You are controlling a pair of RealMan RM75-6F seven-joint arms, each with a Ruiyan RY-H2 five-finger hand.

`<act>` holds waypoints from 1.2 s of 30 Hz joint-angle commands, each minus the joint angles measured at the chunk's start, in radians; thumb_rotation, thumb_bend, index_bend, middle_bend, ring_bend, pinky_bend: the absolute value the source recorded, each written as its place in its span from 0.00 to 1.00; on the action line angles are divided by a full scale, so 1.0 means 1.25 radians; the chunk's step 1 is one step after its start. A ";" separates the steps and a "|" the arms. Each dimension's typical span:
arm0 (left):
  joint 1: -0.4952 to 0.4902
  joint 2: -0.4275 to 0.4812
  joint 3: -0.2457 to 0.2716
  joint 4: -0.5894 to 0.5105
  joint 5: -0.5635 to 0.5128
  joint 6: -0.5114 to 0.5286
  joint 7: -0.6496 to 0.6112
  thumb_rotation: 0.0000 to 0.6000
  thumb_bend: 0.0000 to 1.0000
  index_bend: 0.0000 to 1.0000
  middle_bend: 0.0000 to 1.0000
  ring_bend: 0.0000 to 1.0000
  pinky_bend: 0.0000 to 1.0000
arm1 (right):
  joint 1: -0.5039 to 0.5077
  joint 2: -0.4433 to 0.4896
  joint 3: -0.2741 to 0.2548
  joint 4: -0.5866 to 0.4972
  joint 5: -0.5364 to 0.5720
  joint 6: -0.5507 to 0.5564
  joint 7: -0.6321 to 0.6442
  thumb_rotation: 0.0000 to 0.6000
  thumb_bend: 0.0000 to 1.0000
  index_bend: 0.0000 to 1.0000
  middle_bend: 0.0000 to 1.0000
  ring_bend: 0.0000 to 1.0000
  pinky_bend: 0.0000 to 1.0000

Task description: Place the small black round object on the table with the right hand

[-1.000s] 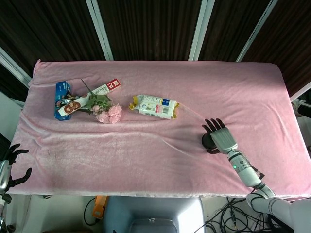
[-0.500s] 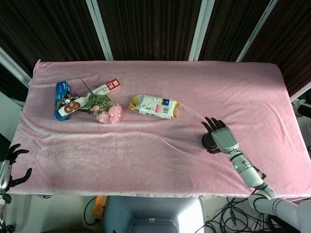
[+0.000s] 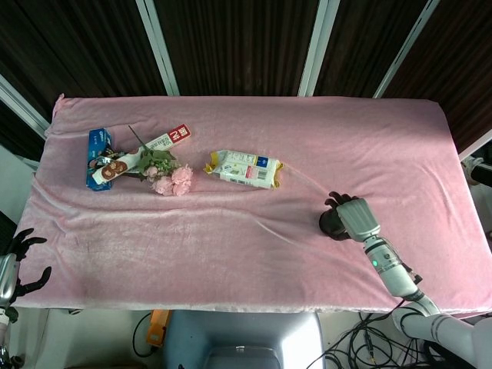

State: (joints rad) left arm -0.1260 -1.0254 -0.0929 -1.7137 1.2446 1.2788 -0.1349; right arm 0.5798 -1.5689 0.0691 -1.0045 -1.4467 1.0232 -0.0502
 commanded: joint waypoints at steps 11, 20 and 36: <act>0.001 0.001 0.000 -0.001 0.000 0.000 -0.004 1.00 0.35 0.29 0.10 0.12 0.34 | -0.006 -0.017 0.004 0.022 -0.007 0.028 0.004 1.00 0.13 0.63 0.49 0.54 0.69; 0.001 0.001 0.000 -0.001 0.000 0.000 -0.003 1.00 0.35 0.29 0.10 0.12 0.34 | -0.016 0.007 0.020 -0.017 -0.016 0.076 0.053 1.00 0.13 0.63 0.49 0.54 0.69; 0.001 0.002 0.001 -0.002 0.003 0.002 -0.006 1.00 0.35 0.29 0.10 0.12 0.34 | -0.102 0.145 0.002 -0.140 0.017 0.128 0.012 1.00 0.13 0.63 0.49 0.54 0.69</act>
State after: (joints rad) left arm -0.1246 -1.0229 -0.0922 -1.7168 1.2490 1.2810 -0.1420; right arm 0.4648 -1.4004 0.0825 -1.1791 -1.4399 1.1987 -0.0151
